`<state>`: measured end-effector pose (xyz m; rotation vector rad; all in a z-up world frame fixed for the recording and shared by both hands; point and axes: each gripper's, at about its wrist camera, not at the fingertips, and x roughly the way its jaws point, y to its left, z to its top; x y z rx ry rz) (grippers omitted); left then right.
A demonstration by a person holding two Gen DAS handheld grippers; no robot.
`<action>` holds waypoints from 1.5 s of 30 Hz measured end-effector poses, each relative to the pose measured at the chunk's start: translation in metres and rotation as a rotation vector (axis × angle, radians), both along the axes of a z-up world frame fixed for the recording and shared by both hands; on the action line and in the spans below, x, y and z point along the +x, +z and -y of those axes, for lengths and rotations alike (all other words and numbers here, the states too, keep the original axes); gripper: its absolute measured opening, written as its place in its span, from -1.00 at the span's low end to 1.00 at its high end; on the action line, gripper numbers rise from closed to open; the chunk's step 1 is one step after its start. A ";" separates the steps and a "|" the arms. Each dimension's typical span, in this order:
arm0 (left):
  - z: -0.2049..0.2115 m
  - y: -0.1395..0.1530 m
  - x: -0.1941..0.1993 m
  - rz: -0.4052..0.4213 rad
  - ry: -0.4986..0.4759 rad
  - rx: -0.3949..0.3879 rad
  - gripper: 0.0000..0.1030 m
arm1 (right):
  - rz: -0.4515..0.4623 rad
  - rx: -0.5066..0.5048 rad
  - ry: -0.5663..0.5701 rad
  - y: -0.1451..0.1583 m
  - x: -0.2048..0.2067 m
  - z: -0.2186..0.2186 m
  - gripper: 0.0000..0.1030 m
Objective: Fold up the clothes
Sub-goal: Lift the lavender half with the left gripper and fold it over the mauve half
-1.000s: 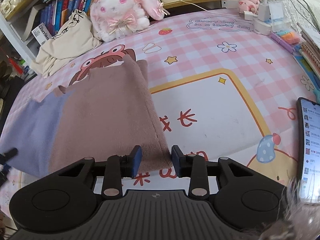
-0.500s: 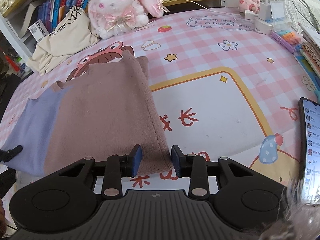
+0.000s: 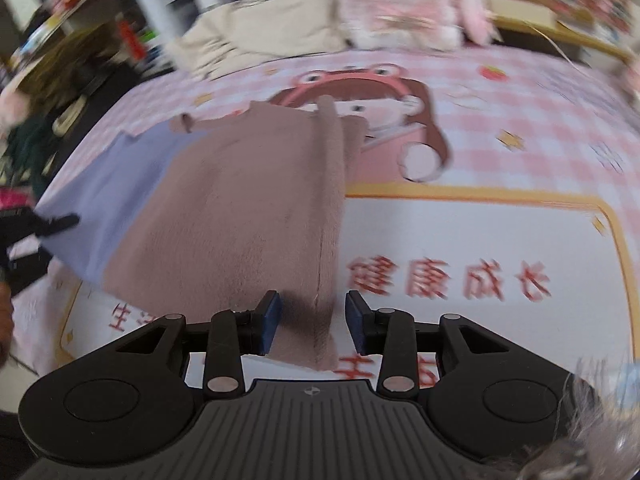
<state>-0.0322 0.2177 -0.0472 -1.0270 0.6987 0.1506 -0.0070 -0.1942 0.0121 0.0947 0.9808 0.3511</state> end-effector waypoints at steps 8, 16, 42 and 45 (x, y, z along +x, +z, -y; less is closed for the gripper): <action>-0.011 -0.002 -0.004 0.004 0.016 -0.013 -0.66 | 0.028 0.002 0.041 0.005 0.031 -0.010 -0.25; -0.005 0.002 -0.004 -0.008 0.038 0.016 -0.64 | 0.008 0.025 0.066 -0.003 0.064 -0.009 -0.24; 0.037 0.046 0.005 -0.038 0.074 0.261 -0.70 | -0.024 0.232 0.094 -0.017 0.117 0.035 -0.80; 0.049 0.065 0.005 -0.016 0.064 0.314 -0.71 | -0.017 0.226 0.120 -0.018 0.118 0.034 -0.81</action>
